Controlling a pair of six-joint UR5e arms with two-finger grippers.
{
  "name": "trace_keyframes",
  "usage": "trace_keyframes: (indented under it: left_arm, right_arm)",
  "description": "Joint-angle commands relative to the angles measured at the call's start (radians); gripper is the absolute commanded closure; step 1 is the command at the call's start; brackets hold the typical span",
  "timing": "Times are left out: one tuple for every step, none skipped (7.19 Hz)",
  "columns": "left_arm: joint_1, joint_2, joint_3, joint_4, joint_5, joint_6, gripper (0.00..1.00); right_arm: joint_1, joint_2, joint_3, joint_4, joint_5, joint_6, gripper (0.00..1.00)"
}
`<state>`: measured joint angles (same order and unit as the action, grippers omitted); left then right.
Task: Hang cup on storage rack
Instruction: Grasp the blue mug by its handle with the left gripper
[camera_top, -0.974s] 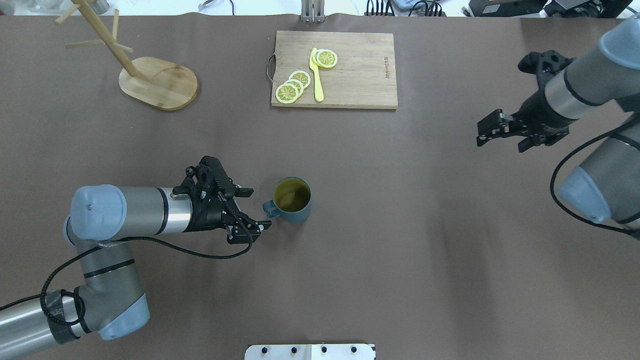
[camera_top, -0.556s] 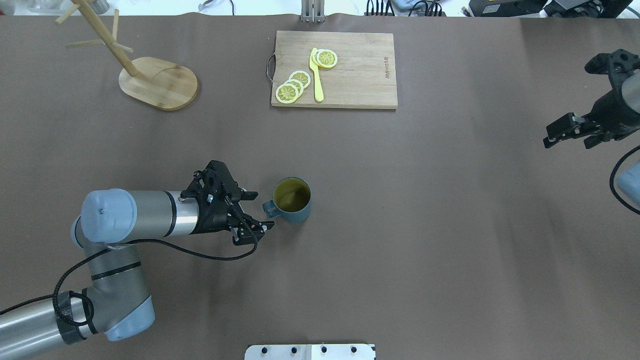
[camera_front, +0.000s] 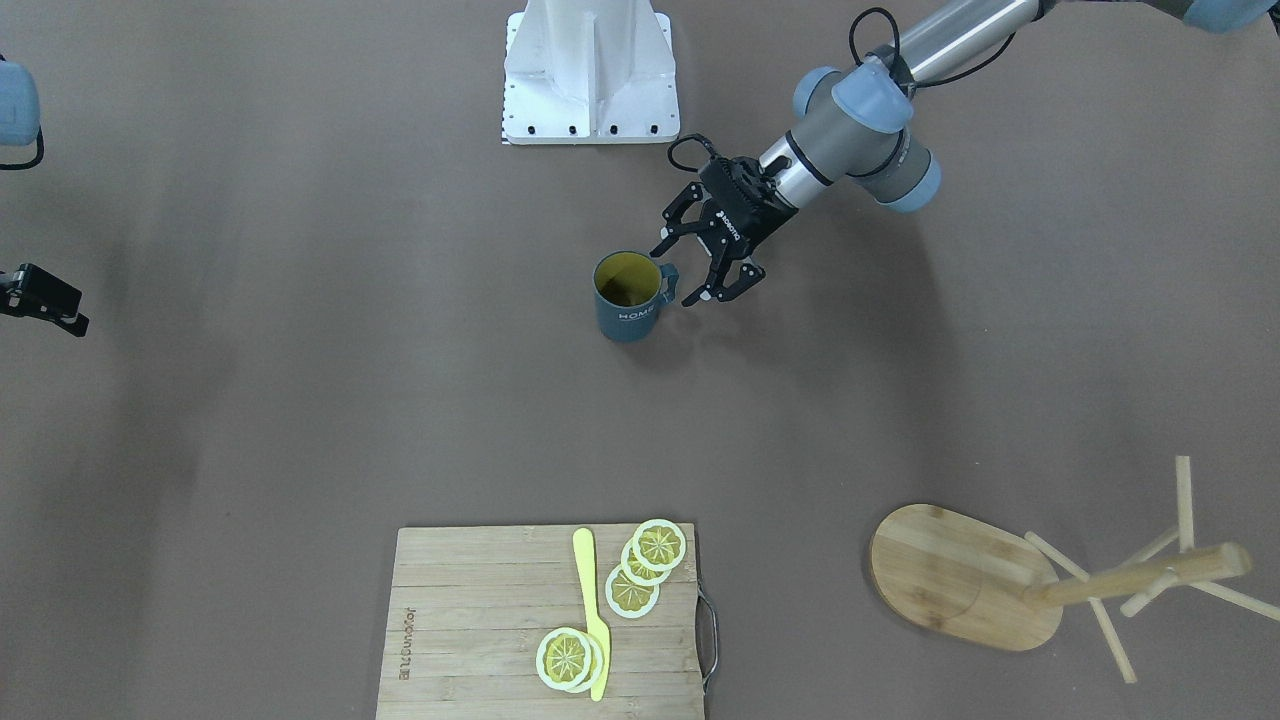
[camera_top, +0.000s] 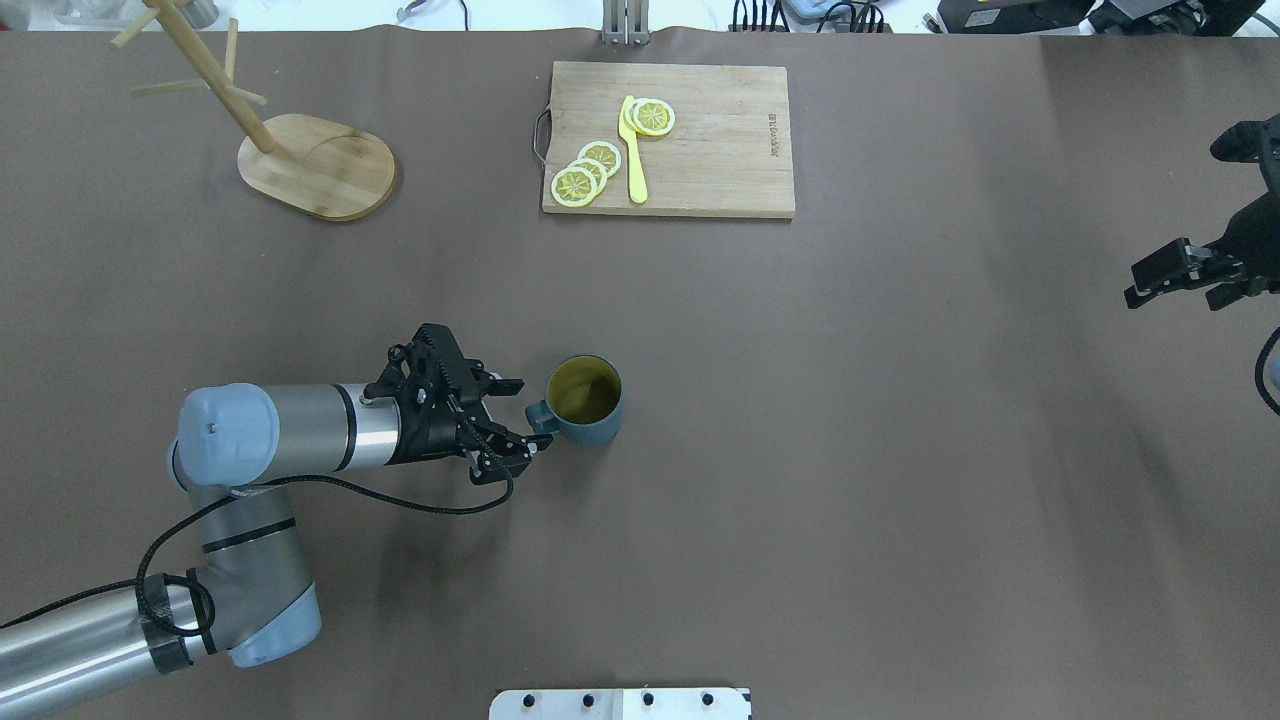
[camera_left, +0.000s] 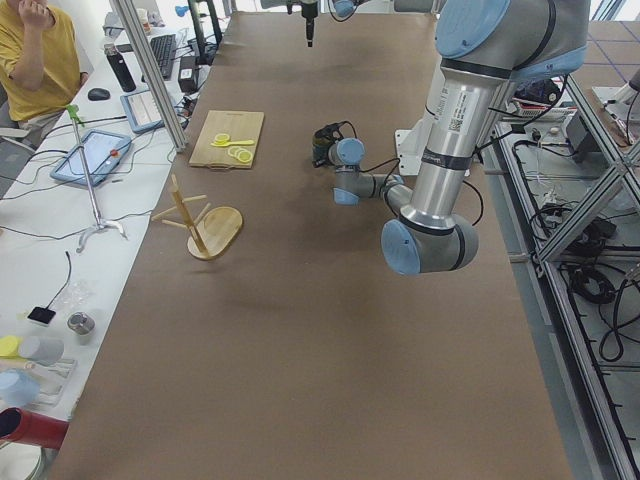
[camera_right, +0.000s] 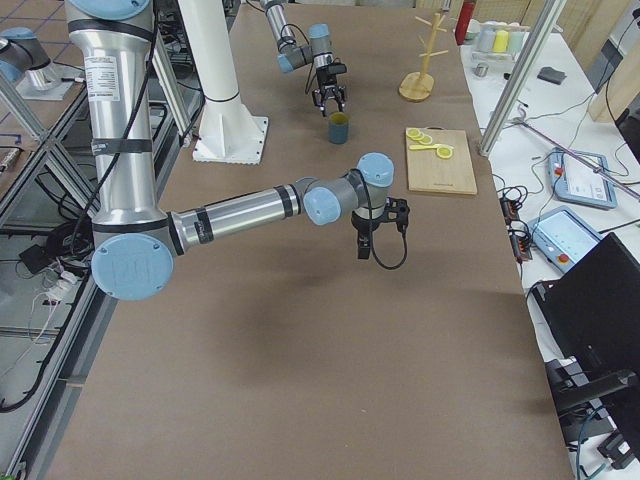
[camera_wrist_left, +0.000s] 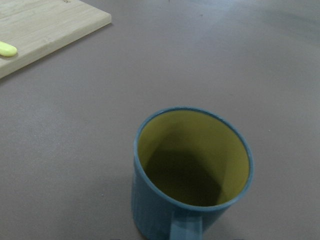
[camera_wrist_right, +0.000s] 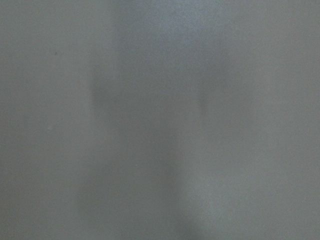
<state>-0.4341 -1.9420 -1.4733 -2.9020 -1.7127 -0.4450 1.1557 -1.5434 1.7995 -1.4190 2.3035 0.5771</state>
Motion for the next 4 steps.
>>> trace_keyframes:
  left_arm:
    - [0.0,-0.014,0.085,-0.175,0.03,-0.001,0.2]
    - [0.0,-0.017,0.085,-0.199,0.03,-0.003,0.2]
    - [0.002,-0.017,0.09,-0.262,0.045,-0.001,0.22]
    - [0.005,-0.017,0.094,-0.27,0.059,0.0,0.24]
  right_arm:
    - [0.002,-0.003,0.007,0.0,0.016,0.001,0.0]
    - [0.006,-0.003,0.008,0.0,0.023,0.001,0.0]
    - [0.006,-0.001,0.009,0.0,0.024,0.001,0.0]
    - [0.006,-0.003,0.011,0.002,0.024,0.003,0.0]
